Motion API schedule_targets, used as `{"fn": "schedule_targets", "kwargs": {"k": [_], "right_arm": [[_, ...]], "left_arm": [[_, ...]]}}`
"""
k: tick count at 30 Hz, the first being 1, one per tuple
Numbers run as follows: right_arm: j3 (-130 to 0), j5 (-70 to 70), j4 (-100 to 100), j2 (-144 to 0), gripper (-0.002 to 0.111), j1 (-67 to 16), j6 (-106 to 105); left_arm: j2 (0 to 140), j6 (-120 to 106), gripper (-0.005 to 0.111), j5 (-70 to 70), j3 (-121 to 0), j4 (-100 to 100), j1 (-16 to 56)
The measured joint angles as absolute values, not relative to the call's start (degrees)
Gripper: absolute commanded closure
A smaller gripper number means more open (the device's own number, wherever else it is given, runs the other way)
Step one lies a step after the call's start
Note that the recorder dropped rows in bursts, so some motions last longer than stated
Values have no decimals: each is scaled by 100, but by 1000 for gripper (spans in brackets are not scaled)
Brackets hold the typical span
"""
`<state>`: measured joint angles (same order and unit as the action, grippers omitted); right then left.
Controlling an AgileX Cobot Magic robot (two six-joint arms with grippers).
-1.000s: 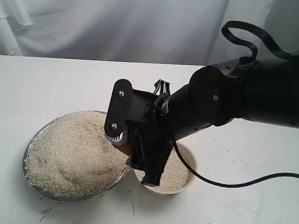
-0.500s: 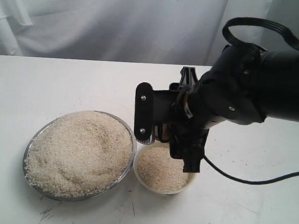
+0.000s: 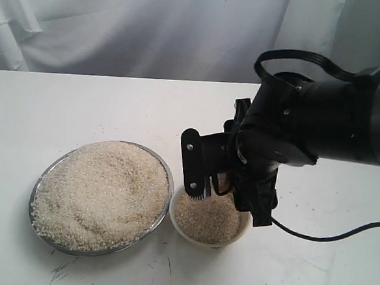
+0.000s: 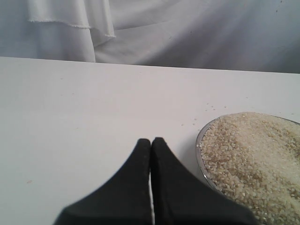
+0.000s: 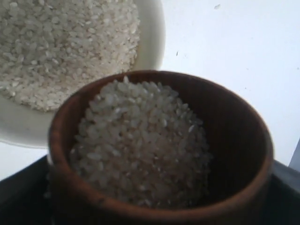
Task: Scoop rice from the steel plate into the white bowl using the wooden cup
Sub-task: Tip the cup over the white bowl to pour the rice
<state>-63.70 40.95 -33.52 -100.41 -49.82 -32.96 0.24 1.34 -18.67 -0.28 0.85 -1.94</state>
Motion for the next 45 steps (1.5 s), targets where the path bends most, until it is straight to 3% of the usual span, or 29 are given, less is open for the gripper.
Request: {"fn": "schedule_targets", "kwargs": {"k": [45], "right_arm": [[-6370,4963,-5058,-10772,108,-5596,-2814]], "left_arm": [[24,134,107,-1867,-28,85,-194]]}}
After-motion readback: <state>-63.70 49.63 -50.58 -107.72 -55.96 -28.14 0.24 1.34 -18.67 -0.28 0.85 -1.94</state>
